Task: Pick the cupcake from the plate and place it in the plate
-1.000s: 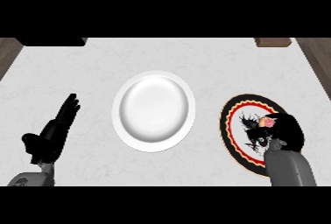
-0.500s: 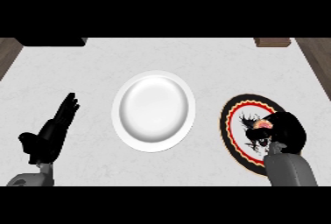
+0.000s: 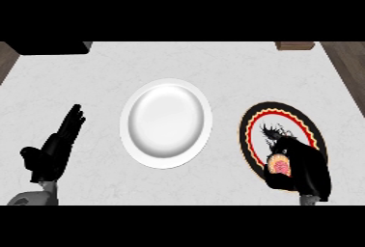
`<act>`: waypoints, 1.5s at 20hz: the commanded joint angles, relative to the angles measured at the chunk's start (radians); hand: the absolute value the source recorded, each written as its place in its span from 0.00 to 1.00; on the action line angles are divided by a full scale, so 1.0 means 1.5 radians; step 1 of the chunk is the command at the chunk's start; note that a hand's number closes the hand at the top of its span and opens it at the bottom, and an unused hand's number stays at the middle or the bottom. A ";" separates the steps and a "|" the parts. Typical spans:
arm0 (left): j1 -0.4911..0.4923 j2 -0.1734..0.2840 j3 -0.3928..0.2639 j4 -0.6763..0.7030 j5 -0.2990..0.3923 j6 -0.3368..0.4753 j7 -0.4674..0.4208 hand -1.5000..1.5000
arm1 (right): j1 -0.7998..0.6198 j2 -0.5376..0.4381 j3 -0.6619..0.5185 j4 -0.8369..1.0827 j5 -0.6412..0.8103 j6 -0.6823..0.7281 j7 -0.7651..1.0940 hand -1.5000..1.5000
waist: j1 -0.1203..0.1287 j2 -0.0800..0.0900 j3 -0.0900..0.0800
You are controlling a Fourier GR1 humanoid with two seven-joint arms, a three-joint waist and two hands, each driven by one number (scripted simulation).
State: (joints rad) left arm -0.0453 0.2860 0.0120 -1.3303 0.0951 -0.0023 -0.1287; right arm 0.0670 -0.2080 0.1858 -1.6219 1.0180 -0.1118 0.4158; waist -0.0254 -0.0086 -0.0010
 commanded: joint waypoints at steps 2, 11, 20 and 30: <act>-0.005 -0.004 0.004 -0.003 -0.002 0.006 0.011 0.50 | 0.129 -0.072 0.034 -0.228 -0.033 0.035 -0.074 1.00 | -0.004 0.000 0.000; 0.007 -0.003 0.012 -0.004 -0.001 -0.018 -0.014 0.50 | 0.159 -0.061 0.066 -0.510 0.035 0.058 -0.003 1.00 | 0.009 0.003 0.000; -0.023 -0.026 0.003 -0.029 -0.025 -0.004 0.044 0.50 | -0.079 0.046 0.138 -0.467 0.100 0.205 0.127 1.00 | 0.022 0.006 0.000; -0.029 -0.009 0.040 0.015 -0.029 -0.032 -0.001 0.50 | -0.279 0.137 0.133 -0.209 0.050 0.181 0.135 1.00 | 0.022 0.007 0.001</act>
State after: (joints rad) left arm -0.0678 0.2554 0.0461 -1.3277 0.0527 -0.0426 -0.1265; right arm -0.2539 -0.0358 0.4132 -2.0644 1.1504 0.1736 0.6307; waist 0.0090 0.0008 -0.0007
